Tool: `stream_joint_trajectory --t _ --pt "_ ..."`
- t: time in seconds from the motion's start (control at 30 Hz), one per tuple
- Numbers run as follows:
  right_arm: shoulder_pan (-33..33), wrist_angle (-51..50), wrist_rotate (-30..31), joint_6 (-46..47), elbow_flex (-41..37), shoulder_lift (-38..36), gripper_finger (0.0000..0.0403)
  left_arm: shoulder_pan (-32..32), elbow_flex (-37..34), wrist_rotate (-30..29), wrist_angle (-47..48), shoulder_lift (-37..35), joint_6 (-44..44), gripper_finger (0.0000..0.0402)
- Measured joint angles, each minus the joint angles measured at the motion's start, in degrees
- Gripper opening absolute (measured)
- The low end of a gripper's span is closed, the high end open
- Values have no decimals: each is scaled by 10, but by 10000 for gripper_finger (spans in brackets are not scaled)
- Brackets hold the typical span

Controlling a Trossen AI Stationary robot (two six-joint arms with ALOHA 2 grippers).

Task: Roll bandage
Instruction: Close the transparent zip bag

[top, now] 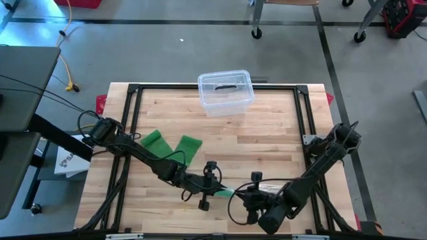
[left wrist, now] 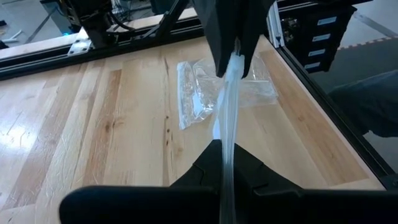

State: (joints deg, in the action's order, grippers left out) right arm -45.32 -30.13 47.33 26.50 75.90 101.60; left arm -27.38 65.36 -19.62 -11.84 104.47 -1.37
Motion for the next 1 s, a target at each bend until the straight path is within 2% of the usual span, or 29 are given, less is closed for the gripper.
stream_joint_trajectory --t 0.43,0.7,0.8,1.0 --pt "41 9 -5 31 0 0 27 0 0 0 0 0 0 0" --pt "45 11 -24 35 0 0 118 0 0 0 -2 0 0 0" --pt "38 -13 -34 45 0 -9 134 0 0 0 -2 0 0 0" --pt "2 -152 -27 124 35 -41 132 0 0 0 -1 0 0 0"
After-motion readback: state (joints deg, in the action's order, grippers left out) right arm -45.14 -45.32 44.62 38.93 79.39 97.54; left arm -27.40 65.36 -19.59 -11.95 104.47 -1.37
